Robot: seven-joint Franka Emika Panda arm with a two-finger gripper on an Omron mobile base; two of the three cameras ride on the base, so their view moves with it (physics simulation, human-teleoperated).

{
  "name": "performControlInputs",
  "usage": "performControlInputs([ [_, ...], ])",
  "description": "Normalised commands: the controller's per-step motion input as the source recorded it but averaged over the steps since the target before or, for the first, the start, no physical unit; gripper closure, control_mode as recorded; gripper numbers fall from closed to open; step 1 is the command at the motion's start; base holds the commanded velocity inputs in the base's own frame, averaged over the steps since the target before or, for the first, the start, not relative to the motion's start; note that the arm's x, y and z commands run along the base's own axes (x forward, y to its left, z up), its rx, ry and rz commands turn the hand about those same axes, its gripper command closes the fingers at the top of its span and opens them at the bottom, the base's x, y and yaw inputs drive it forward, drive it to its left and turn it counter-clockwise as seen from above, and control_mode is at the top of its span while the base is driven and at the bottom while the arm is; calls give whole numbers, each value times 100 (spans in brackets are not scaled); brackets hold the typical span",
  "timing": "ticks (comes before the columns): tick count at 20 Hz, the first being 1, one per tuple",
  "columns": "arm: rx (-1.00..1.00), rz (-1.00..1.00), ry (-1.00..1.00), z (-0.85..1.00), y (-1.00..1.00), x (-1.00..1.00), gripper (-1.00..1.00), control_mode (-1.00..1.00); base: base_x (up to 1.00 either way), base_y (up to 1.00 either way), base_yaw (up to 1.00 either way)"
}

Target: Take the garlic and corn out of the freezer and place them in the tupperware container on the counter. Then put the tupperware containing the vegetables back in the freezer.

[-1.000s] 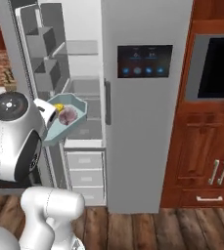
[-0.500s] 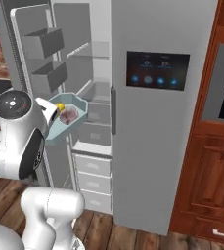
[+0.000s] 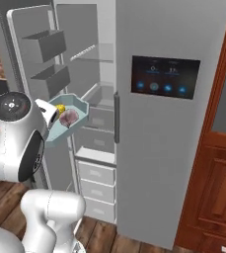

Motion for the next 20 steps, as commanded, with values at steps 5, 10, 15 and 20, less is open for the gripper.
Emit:
performControlInputs([
  [5, 0, 0, 0, 0, 0, 0, 100, 100, 26, -28, 0],
  [10, 0, 0, 0, 0, 0, 0, 100, 100, 28, -58, 0],
  [15, 0, 0, 0, 0, 0, 0, 100, 100, 32, -3, 0],
  [20, 0, 0, 0, 0, 0, 0, 100, 100, 35, 1, 0],
])
